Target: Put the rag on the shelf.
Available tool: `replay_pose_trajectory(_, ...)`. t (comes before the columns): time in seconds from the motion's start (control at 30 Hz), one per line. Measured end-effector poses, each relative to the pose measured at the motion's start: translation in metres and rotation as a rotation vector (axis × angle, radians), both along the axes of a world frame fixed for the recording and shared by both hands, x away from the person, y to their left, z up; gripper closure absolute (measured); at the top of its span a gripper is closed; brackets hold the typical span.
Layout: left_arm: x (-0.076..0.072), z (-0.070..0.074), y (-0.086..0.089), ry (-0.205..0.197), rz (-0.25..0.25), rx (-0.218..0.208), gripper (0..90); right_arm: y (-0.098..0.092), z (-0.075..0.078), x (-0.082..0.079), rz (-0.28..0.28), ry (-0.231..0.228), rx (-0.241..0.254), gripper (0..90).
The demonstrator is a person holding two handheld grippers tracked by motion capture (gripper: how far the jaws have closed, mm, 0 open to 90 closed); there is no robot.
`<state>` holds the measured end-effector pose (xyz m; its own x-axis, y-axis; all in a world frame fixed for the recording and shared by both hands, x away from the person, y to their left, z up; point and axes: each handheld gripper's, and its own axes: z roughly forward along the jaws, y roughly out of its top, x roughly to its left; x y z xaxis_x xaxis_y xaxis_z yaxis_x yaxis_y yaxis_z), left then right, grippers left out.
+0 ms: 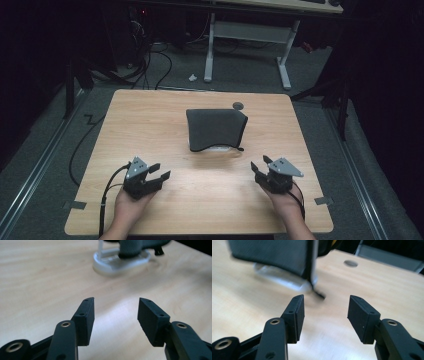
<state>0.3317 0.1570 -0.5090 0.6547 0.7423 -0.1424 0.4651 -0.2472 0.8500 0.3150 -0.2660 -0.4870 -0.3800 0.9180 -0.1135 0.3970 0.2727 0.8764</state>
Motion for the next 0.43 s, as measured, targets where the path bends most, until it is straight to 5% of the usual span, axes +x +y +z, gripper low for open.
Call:
replay_pose_trajectory(0.17,-0.032,-0.013,0.001,0.015,-0.027,-0.002,46.6,0.003,-0.013,-0.032,-0.013,0.0,-0.028,46.6)
replay_pose_trajectory(0.23,-0.033,-0.016,-0.001,0.038,-0.03,0.018,47.8,0.001,-0.021,-0.048,-0.05,-0.04,0.005,49.2)
replay_pose_trajectory(0.3,-0.031,-0.014,-0.001,0.027,-0.037,0.017,46.9,0.0,-0.024,-0.05,-0.023,0.014,0.019,46.8)
replay_pose_trajectory(0.43,-0.026,-0.014,0.002,0.038,-0.031,-0.005,47.1,-0.001,-0.027,-0.048,-0.025,0.02,-0.001,47.3)
